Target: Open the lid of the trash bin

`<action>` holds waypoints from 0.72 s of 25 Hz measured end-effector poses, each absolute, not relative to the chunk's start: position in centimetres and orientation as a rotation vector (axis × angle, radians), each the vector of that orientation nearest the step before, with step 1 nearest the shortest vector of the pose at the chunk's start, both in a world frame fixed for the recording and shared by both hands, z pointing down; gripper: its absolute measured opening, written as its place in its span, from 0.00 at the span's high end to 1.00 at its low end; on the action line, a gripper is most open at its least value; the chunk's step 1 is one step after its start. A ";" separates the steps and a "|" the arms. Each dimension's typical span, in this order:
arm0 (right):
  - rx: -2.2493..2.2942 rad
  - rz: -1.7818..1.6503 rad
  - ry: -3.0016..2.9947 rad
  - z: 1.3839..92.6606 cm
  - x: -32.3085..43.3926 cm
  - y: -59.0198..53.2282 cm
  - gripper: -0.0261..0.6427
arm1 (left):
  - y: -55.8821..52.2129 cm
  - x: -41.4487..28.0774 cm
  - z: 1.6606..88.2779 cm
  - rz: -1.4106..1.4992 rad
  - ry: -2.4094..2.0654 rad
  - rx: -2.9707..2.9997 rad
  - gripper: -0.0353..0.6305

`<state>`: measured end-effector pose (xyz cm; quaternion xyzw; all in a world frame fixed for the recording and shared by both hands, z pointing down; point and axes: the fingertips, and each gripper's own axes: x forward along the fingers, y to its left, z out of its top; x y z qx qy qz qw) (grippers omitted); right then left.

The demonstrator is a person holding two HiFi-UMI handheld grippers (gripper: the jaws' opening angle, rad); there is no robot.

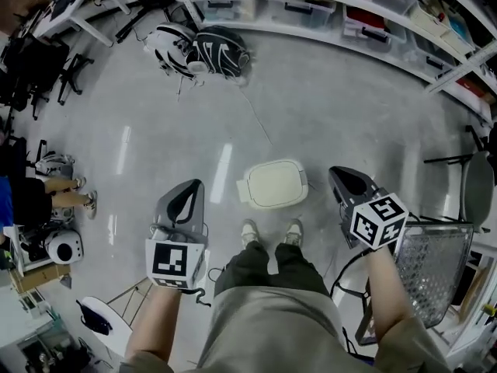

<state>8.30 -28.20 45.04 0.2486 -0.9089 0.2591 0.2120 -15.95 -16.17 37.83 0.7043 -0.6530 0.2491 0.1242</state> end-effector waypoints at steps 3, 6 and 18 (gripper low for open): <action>0.664 0.774 -2.454 50.6 8.1 -28.8 0.96 | -16.7 -16.9 41.6 0.754 -1.880 2.020 0.94; 0.640 0.822 -2.393 55.9 8.2 -28.8 0.96 | -17.3 -17.8 45.4 0.755 -1.855 1.982 0.94; 0.571 0.864 -2.204 75.5 7.8 -28.8 0.96 | -16.2 -19.8 61.5 0.795 -1.722 1.864 0.94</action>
